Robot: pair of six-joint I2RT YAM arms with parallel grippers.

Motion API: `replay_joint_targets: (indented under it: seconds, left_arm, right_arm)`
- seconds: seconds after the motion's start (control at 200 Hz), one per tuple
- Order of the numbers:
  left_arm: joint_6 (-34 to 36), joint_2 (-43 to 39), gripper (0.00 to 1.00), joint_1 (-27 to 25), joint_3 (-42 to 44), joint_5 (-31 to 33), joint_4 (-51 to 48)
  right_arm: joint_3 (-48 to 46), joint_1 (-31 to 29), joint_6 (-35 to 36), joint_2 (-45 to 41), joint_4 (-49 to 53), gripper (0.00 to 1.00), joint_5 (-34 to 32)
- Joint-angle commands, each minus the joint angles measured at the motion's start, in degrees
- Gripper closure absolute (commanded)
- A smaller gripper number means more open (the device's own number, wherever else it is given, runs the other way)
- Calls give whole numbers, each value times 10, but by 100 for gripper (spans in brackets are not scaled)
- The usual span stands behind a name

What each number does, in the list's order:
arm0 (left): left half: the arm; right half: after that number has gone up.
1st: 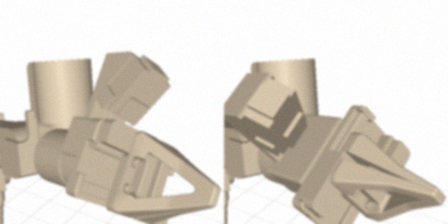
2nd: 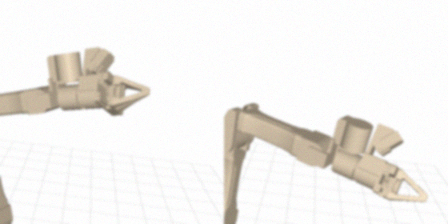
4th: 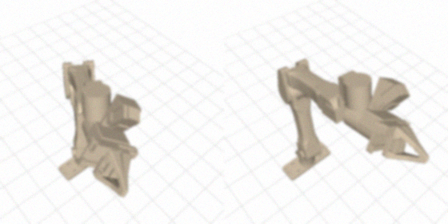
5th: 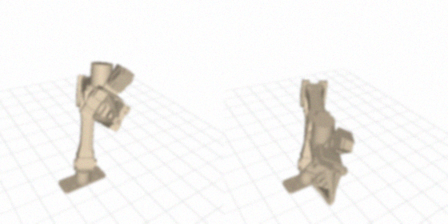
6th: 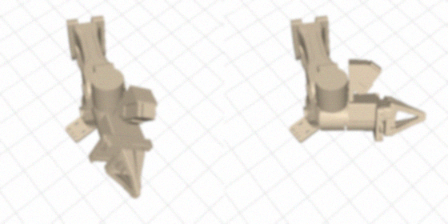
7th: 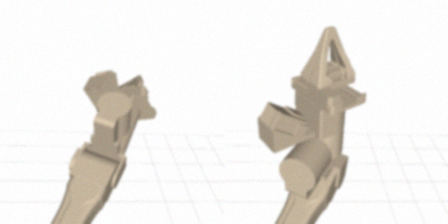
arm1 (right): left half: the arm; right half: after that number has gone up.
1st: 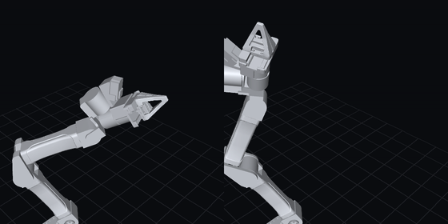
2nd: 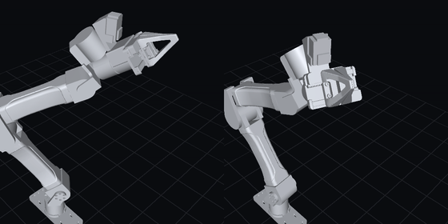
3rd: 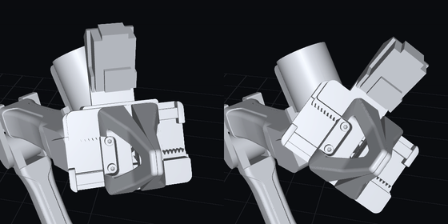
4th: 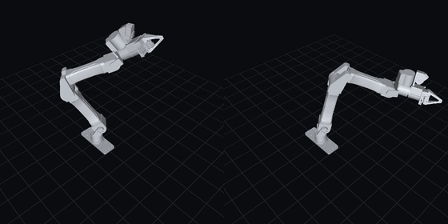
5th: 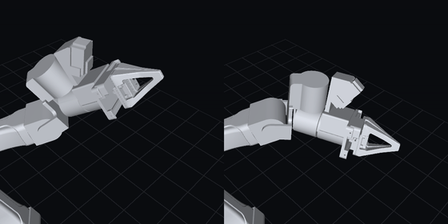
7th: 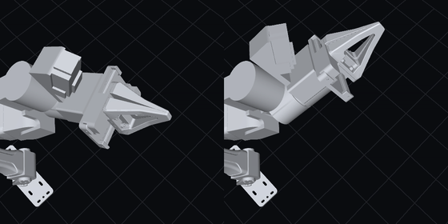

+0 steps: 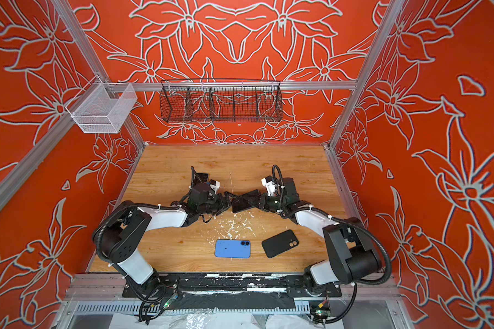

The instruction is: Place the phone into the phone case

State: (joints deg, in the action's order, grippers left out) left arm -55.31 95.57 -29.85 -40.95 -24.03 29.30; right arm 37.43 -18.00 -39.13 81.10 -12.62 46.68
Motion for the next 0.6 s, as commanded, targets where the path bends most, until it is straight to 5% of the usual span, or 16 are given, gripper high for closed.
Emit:
replay_joint_targets:
  seconds: [0.0, 0.21, 0.39, 0.595]
  left_arm:
    - [6, -30, 15, 7, 5, -32, 23]
    - [-6, -33, 19, 6, 5, -86, 92]
    - [-55, -8, 45, 7, 20, -127, 208]
    - [-108, 11, 61, 7, 37, -145, 312]
  right_arm:
    - [6, 4, -25, -43, -21, 91, 3]
    - [-2, 4, -78, -70, -75, 91, 20]
    - [-17, 4, -124, -76, -127, 91, 25]
    - [-26, 4, -154, -67, -164, 91, 22]
